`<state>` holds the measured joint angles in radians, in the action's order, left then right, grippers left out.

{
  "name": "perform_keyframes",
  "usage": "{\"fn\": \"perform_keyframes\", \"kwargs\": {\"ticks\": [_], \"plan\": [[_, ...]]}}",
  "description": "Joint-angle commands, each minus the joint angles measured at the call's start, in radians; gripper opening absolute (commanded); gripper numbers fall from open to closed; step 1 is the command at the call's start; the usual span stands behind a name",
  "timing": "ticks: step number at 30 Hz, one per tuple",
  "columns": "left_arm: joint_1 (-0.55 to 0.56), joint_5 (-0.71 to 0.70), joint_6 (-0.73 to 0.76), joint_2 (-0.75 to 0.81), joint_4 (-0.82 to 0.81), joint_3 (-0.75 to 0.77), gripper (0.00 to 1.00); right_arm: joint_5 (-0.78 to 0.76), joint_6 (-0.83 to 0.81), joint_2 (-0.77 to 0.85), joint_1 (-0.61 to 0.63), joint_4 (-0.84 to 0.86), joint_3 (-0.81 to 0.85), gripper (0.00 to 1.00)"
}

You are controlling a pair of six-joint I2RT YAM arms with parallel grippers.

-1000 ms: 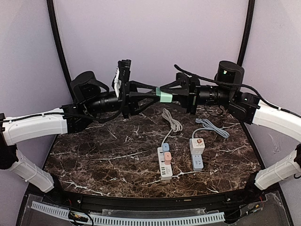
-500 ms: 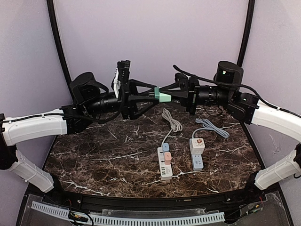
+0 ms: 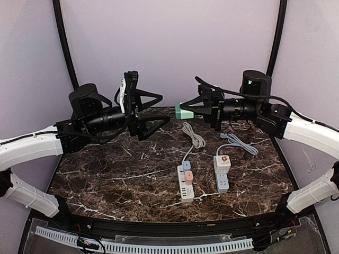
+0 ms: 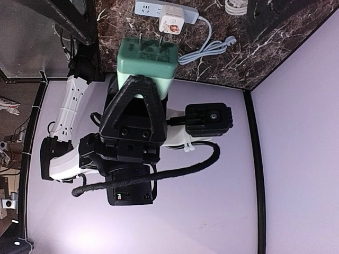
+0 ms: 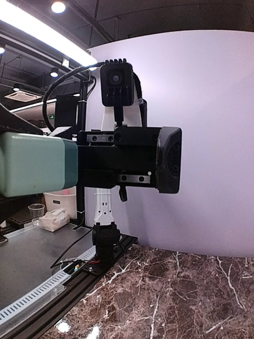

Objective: Insert the plug

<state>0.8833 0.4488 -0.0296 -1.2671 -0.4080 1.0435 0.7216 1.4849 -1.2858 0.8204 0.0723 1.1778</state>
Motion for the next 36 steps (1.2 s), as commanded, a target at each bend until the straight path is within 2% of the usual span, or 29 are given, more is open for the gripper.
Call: {"fn": "perform_keyframes", "kwargs": {"ticks": [1,3,7,13,18,21,25,30,36], "plan": [[-0.005,-0.066,0.019,0.065,0.079,-0.044,0.99,0.003,-0.072,0.022,-0.018,-0.06,0.017,0.0],[-0.005,-0.088,0.019,0.084,0.101,-0.057,0.99,0.003,-0.086,0.03,-0.027,-0.068,0.013,0.0],[-0.005,-0.145,0.023,0.111,0.191,-0.035,0.99,-0.006,-0.155,0.031,-0.046,-0.197,0.043,0.0],[-0.005,-0.313,-0.014,0.075,0.552,0.126,0.99,-0.043,-0.295,0.016,-0.072,-0.431,0.117,0.0],[-0.004,-0.557,-0.123,0.021,0.809,0.288,0.99,-0.068,-0.348,0.017,-0.075,-0.511,0.136,0.0],[-0.007,-0.652,-0.214,-0.015,0.972,0.354,0.99,-0.081,-0.359,0.022,-0.075,-0.535,0.129,0.0],[-0.018,-0.654,-0.313,-0.044,1.105,0.414,0.99,-0.096,-0.385,0.023,-0.076,-0.58,0.131,0.0],[-0.044,-0.609,-0.469,-0.067,1.227,0.414,0.99,-0.143,-0.441,0.024,-0.075,-0.687,0.149,0.0],[-0.081,-0.516,-0.608,-0.049,1.229,0.315,0.99,-0.202,-0.482,0.038,-0.075,-0.795,0.141,0.0]]}}
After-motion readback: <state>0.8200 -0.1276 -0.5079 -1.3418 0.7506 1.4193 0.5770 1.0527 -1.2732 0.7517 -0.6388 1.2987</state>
